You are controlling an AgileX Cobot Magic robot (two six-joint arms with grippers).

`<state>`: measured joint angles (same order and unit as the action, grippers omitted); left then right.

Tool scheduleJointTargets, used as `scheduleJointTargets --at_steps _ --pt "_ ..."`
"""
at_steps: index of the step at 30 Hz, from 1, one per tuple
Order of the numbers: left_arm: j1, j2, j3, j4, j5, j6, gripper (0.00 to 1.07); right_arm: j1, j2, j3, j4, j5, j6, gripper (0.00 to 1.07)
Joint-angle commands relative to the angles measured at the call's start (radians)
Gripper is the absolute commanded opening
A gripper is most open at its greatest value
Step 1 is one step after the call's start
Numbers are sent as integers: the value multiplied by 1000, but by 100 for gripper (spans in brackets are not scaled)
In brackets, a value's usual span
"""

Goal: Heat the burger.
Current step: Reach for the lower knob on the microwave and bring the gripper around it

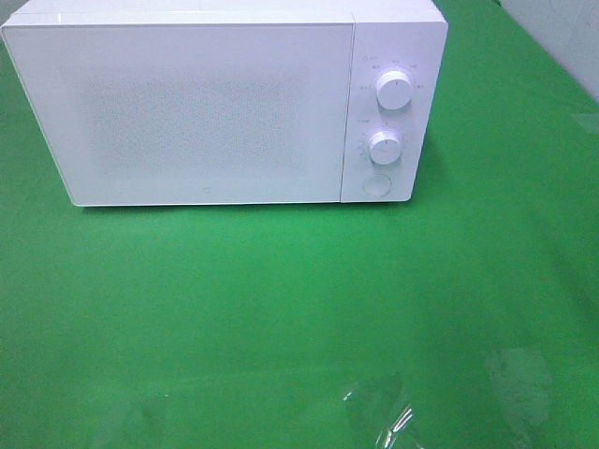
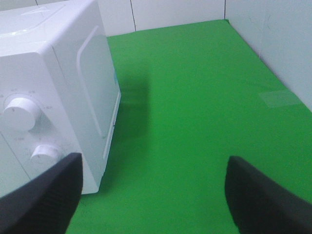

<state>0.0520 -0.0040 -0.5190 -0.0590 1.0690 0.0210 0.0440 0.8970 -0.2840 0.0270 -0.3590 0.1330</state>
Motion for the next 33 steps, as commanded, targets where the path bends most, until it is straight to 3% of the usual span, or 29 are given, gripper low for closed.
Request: scheduleJointTargets --at_steps 1,10,13,15,17,20,22,25,26,27,29,33 --pt "2 -18 3 2 0 -6 99 -3 51 1 32 -88 -21 76" --pt "2 -18 3 2 0 -6 99 -3 212 41 43 -381 -90 76" --pt "2 -18 3 2 0 -6 99 13 237 65 109 -423 -118 76" --pt "2 -18 3 2 0 -6 99 56 245 71 181 -437 -175 76" --pt "2 -18 3 2 0 -6 99 161 265 78 306 -495 -327 76" --pt "2 -18 3 2 0 -6 99 191 273 78 341 -511 -357 76" --pt "2 -18 3 2 0 -6 99 310 323 78 458 -604 -440 76" --pt "2 -18 3 2 0 -6 99 341 335 78 487 -626 -456 76" --pt "2 -18 3 2 0 -6 99 407 367 78 551 -683 -478 76" --pt "2 -18 3 2 0 -6 99 407 367 78 551 -683 -478 76" --pt "2 -17 3 2 0 -6 99 529 433 78 666 -781 -499 76" --pt "2 -17 3 2 0 -6 99 631 483 73 778 -844 -504 76"
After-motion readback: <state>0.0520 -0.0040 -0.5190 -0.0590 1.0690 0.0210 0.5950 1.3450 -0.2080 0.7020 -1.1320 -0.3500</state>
